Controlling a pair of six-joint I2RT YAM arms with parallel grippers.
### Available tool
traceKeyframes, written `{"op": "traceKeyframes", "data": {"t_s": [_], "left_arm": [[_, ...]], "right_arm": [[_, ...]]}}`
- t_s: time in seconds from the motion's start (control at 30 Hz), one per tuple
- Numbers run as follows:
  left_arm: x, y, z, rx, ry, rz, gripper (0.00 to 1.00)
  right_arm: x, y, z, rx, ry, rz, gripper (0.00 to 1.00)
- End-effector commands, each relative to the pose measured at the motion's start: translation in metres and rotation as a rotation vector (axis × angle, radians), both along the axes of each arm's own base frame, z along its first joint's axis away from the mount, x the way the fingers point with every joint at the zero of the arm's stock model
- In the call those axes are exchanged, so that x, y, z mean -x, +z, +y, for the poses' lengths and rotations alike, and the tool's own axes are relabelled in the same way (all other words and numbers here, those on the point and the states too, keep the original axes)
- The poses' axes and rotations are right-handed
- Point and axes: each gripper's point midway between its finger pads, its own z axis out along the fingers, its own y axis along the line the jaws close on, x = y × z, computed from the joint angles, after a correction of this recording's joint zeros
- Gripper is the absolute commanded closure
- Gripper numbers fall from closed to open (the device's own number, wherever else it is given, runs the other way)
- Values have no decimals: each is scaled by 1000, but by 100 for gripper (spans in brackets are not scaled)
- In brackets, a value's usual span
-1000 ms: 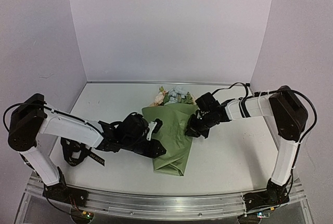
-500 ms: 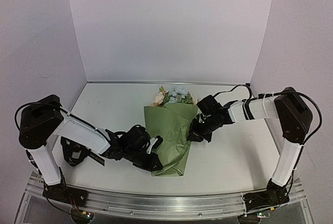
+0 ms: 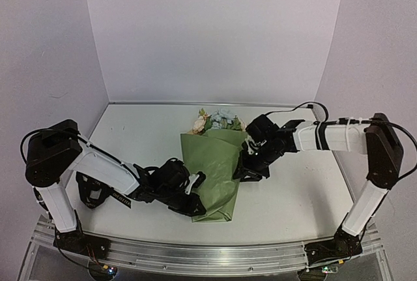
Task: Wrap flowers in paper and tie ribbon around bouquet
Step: Press the fold line of the folded wrapping paper.
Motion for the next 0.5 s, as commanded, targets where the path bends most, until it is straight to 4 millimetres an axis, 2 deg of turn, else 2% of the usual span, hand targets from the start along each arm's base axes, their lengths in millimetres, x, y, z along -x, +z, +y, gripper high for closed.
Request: {"op": "traceKeyframes", "data": {"t_s": [0.0,0.1,0.23,0.3,0.47], "left_arm": [[0,10,-4,52,3,-19,88],[0,12,-4,60,2,-24,88],[-1,16,-6,67,-1,-32,88],[-1,16,-6,68,-3,-36,88],[-1,17,-6,68,-5,-40,88]], "right_arm": [[30,33,-1,-9,93,-54,72],[55,34,8,-9,162,-41,69],[79,19,20,11,187,5,69],[86,9,25,29,199,15,69],[89,-12,40,16,166,53,68]]}}
